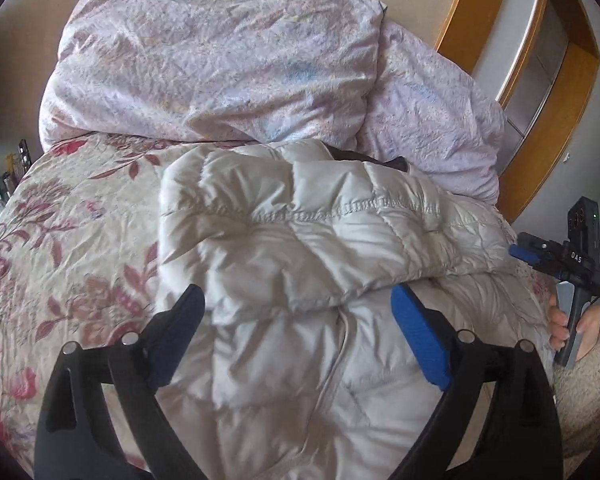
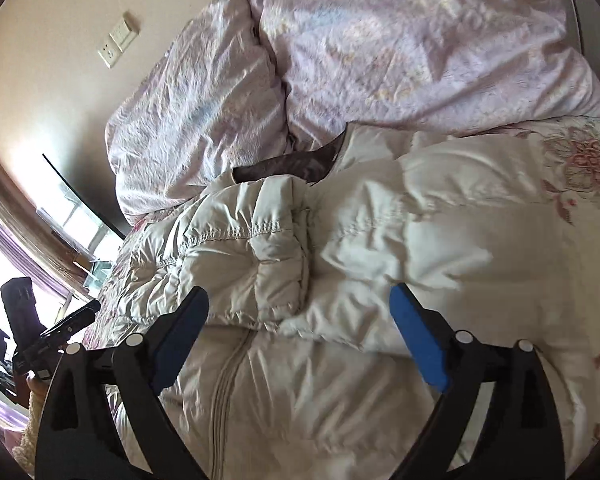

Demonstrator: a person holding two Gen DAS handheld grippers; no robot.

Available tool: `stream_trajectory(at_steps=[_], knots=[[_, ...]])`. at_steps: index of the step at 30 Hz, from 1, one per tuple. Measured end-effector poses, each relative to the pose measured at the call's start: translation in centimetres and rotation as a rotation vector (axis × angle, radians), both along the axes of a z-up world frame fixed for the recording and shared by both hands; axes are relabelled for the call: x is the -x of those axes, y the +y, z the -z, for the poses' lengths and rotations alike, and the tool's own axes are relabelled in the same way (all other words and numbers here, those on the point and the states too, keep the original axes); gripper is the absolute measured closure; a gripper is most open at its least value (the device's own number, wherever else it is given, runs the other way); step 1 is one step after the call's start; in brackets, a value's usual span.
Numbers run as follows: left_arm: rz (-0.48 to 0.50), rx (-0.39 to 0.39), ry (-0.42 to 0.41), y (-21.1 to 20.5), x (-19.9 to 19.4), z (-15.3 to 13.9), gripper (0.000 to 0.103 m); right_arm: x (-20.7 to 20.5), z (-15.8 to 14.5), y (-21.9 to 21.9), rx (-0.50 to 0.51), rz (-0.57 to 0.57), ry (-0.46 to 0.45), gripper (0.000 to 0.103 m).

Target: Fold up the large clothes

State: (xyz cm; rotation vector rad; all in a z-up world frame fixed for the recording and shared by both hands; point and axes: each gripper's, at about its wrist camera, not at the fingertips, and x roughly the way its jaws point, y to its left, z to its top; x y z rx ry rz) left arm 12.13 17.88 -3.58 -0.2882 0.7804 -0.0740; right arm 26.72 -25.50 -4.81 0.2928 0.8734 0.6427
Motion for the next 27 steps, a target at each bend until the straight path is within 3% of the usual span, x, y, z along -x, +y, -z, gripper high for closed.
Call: stream_trajectory(at_steps=[6, 11, 18, 27], knots=[[-0.032, 0.006, 0.048, 5.0, 6.9, 1.1, 0.009, 4.2, 1.8, -10.5, 0.035, 0.09, 0.141, 0.006], [-0.026, 0.162, 0.103, 7.0, 10.9, 4.4, 0.011, 7.1, 5.4, -17.5, -0.087, 0.183, 0.284, 0.006], [-0.028, 0.266, 0.147, 7.3, 12.5, 6.8, 0.019, 9.7, 9.0, -18.5, -0.152, 0.147, 0.346, 0.01], [0.019, 0.364, 0.161, 6.0, 13.4, 7.8, 0.026, 10.3, 9.2, -17.2, -0.171, 0.082, 0.337, 0.012]])
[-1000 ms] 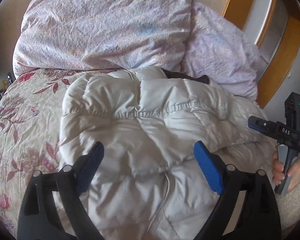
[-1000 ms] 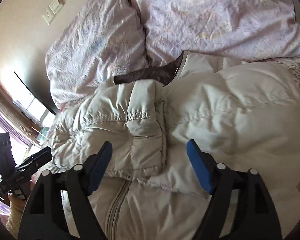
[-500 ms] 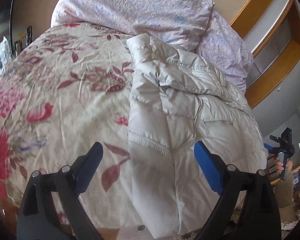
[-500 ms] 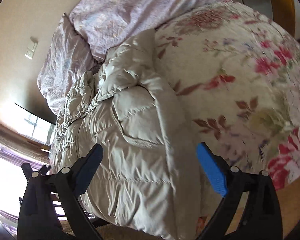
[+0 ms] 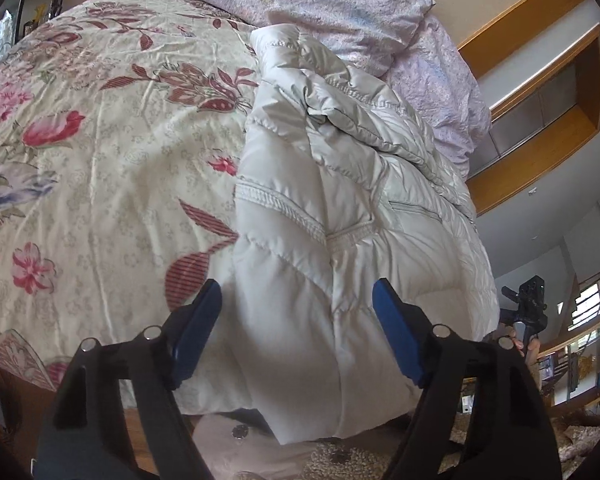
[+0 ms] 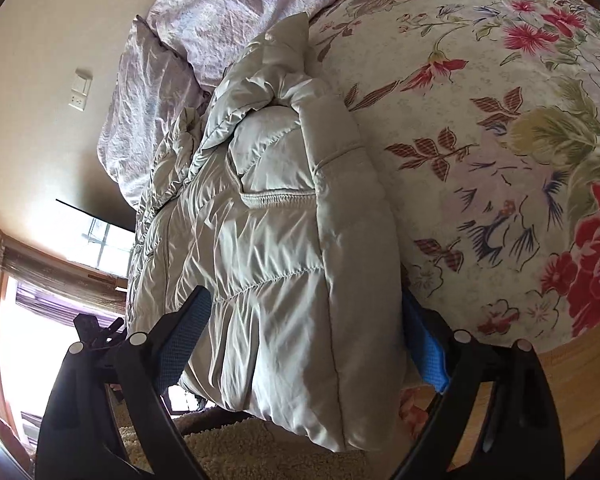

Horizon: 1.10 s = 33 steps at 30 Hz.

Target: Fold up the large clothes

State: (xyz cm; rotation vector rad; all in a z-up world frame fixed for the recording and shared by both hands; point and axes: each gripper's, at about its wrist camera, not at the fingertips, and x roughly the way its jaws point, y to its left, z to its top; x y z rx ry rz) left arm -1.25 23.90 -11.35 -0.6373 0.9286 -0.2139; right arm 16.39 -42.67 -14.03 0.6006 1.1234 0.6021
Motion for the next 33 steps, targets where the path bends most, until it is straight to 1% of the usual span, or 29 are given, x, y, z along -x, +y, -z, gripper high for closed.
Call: stream_trajectory(at_steps=[3, 6, 7, 9, 10, 12, 14, 19, 23, 27, 29, 30, 31, 32, 33], knots=[[0.027, 0.034, -0.009, -0.9, 0.6, 0.2, 0.027, 0.0, 0.1, 0.6, -0.027, -0.022, 0.002, 0.012], [0.027, 0.092, -0.022, -1.2, 1.5, 0.5, 0.027, 0.2, 0.4, 0.5, -0.08, -0.037, 0.016, 0.012], [0.017, 0.104, -0.027, -1.2, 1.7, 0.5, 0.028, 0.4, 0.6, 0.5, -0.1, -0.04, 0.019, 0.012], [0.027, 0.169, -0.017, -1.2, 2.1, 0.9, 0.033, 0.8, 0.8, 0.4, -0.137, -0.054, 0.032, 0.012], [0.022, 0.179, -0.017, -1.3, 2.3, 1.0, 0.035, 1.0, 0.9, 0.4, -0.148, -0.062, 0.034, 0.013], [0.02, 0.167, -0.017, -1.4, 2.6, 1.0, 0.039, 1.5, 1.1, 0.3, -0.159, -0.066, 0.038, 0.014], [0.014, 0.175, -0.011, -1.5, 2.7, 1.1, 0.041, 1.8, 1.2, 0.4, -0.172, -0.067, 0.043, 0.016], [0.002, 0.153, 0.001, -1.9, 2.9, 1.2, 0.05, 2.8, 1.3, 0.9, -0.184, -0.077, 0.047, 0.022], [-0.005, 0.152, 0.01, -2.0, 3.5, 1.3, 0.053, 3.2, 1.4, 1.0, -0.188, -0.069, 0.054, 0.024], [-0.004, 0.099, 0.018, -2.8, 3.5, 1.0, 0.057, 3.5, 1.2, 1.7, -0.155, -0.081, 0.056, 0.028], [-0.006, 0.072, 0.027, -3.0, 3.4, 0.8, 0.058, 3.5, 1.2, 2.2, -0.137, -0.091, 0.059, 0.036], [-0.005, 0.062, 0.032, -3.1, 3.3, 0.8, 0.061, 3.6, 1.2, 2.4, -0.128, -0.096, 0.062, 0.039], [-0.006, 0.052, 0.039, -3.2, 3.3, 0.8, 0.07, 3.7, 1.3, 2.7, -0.111, -0.097, 0.067, 0.054], [-0.009, 0.039, 0.045, -3.3, 3.2, 0.8, 0.073, 3.7, 1.5, 2.9, -0.107, -0.092, 0.075, 0.068], [-0.012, 0.03, 0.042, -3.3, 3.2, 0.7, 0.079, 3.7, 1.5, 3.0, -0.114, -0.08, 0.072, 0.069]])
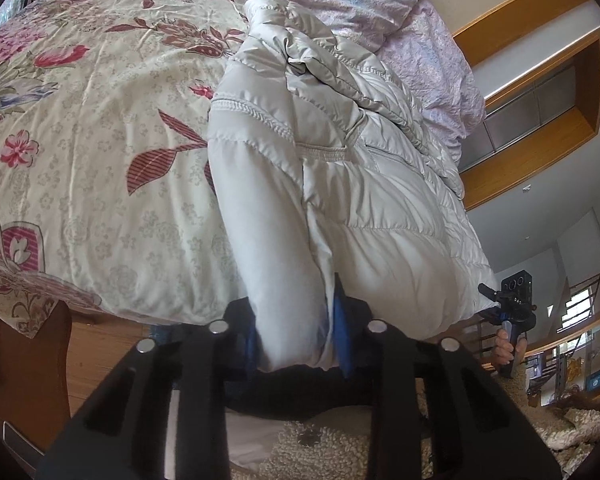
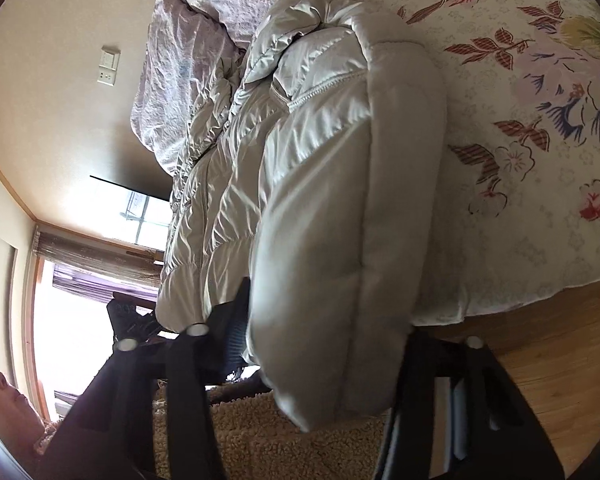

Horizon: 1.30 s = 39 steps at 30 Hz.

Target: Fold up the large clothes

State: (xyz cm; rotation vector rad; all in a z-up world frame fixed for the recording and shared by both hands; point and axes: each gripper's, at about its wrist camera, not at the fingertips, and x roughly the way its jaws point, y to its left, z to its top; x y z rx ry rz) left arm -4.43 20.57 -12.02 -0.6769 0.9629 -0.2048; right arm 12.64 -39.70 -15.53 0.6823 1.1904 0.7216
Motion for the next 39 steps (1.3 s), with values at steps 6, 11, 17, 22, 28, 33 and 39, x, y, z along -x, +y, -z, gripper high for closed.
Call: stream_trajectory(at_steps=[6, 11, 17, 22, 28, 33, 39], knots=[[-0.044, -0.003, -0.068, 0.7, 0.2, -2.1, 0.088, 0.2, -2.4, -0.1, 0.018, 0.055, -0.12, 0.082], [-0.095, 0.02, -0.112, 1.6, 0.1, -3.4, 0.089, 0.4, -5.4, 0.2, 0.029, 0.135, -0.268, 0.084], [-0.155, 0.015, -0.198, 2.4, -0.4, -6.1, 0.089, 0.6, -9.5, 1.5, 0.067, 0.24, -0.5, 0.085], [-0.193, -0.013, -0.275, 3.0, -1.7, -8.7, 0.089, 0.2, -12.1, 2.7, 0.115, 0.302, -0.653, 0.085], [-0.219, -0.102, -0.349, 3.2, -4.6, -11.8, 0.089, -0.9, -15.3, 4.5, 0.163, 0.349, -0.785, 0.085], [-0.245, -0.139, -0.392, 4.0, -7.6, -13.7, 0.089, -2.5, -17.3, 5.7, 0.173, 0.373, -0.85, 0.085], [-0.263, -0.21, -0.421, 4.1, -12.8, -15.7, 0.089, -6.6, -18.8, 7.6, 0.205, 0.432, -0.881, 0.085]])
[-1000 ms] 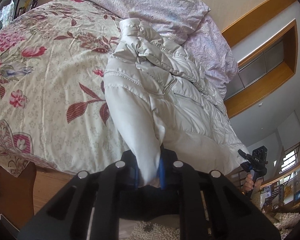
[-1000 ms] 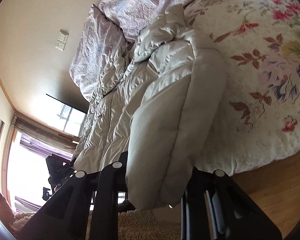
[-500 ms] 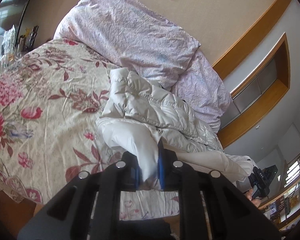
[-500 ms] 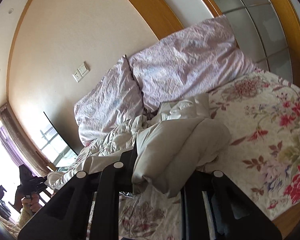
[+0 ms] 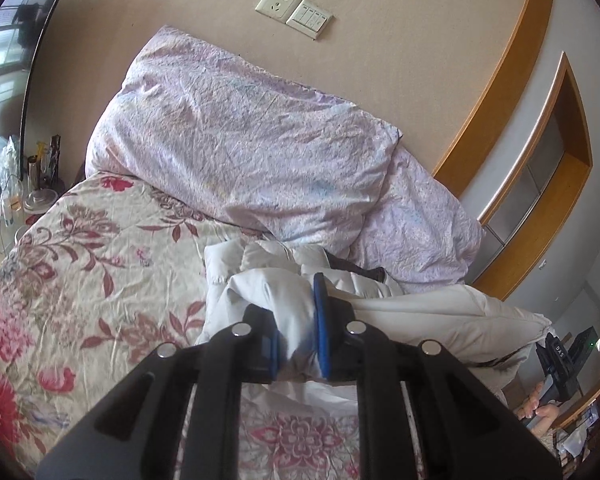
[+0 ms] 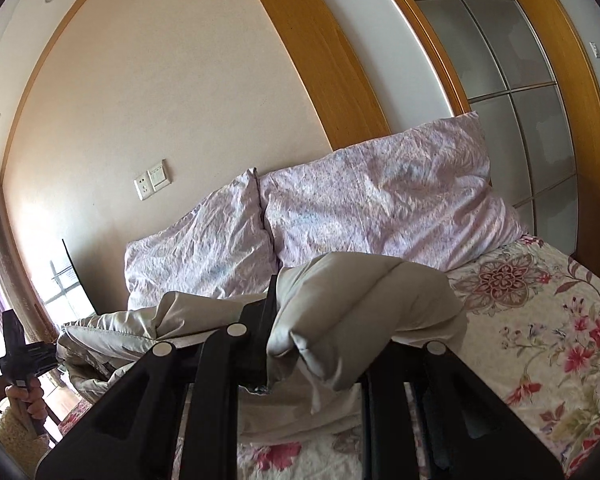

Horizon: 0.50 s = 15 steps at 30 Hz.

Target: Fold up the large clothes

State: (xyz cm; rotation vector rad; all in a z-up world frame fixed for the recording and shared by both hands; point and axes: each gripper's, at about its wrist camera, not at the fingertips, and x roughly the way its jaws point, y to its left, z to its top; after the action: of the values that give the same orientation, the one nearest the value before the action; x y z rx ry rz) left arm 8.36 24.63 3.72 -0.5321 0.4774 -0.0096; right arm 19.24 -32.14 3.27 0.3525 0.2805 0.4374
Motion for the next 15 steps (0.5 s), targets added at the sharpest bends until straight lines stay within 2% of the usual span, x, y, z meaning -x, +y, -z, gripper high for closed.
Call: stream_trajectory(at_steps=[8, 15], knots=[[-0.057, -0.031, 0.011, 0.8, -8.5, -0.7, 0.089, -8.4, -0.6, 3.4, 0.013, 0.114, 0.048, 0.085], [-0.122, -0.022, 0.089, 1.9, -16.6, 2.0, 0.089, -17.5, 3.1, 6.7, 0.069, 0.257, 0.22, 0.085]])
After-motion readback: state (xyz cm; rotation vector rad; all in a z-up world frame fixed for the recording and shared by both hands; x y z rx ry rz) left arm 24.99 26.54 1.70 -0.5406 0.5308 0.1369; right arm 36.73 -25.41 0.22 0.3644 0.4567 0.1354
